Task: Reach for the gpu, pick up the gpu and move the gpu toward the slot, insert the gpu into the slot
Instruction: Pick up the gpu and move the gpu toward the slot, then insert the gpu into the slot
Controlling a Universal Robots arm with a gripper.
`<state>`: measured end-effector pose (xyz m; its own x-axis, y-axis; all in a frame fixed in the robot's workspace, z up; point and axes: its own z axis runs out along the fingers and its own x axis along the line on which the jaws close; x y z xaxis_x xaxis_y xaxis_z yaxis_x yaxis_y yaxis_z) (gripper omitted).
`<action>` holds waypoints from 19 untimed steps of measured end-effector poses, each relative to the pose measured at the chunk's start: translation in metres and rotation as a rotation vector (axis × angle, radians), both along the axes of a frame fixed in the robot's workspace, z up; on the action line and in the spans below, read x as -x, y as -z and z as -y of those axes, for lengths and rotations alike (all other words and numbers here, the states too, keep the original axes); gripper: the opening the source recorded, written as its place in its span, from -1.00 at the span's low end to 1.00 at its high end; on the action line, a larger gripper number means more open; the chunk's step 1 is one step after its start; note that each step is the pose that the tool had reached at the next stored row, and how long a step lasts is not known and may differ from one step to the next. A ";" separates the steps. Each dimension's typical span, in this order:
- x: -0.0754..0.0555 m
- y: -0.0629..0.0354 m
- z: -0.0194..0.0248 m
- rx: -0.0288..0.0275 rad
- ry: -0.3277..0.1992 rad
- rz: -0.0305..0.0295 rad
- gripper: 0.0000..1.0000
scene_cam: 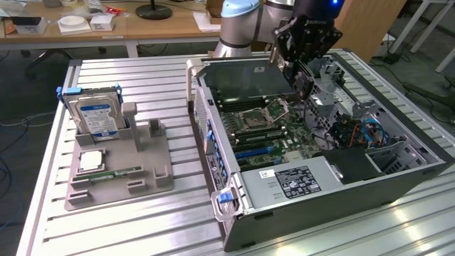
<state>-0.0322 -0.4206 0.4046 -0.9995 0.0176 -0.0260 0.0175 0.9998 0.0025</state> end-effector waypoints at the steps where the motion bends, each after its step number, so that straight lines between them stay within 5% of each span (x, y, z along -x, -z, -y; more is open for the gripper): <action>1: -0.003 0.0000 0.0000 0.0000 0.000 0.0000 -0.46; 9: -0.024 0.0001 0.0000 0.0001 0.000 0.0000 -0.46; 19: -0.026 0.0001 0.0000 0.0000 0.000 0.0000 -0.46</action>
<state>-0.0062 -0.4206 0.4045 -0.9995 0.0175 -0.0260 0.0175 0.9998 0.0024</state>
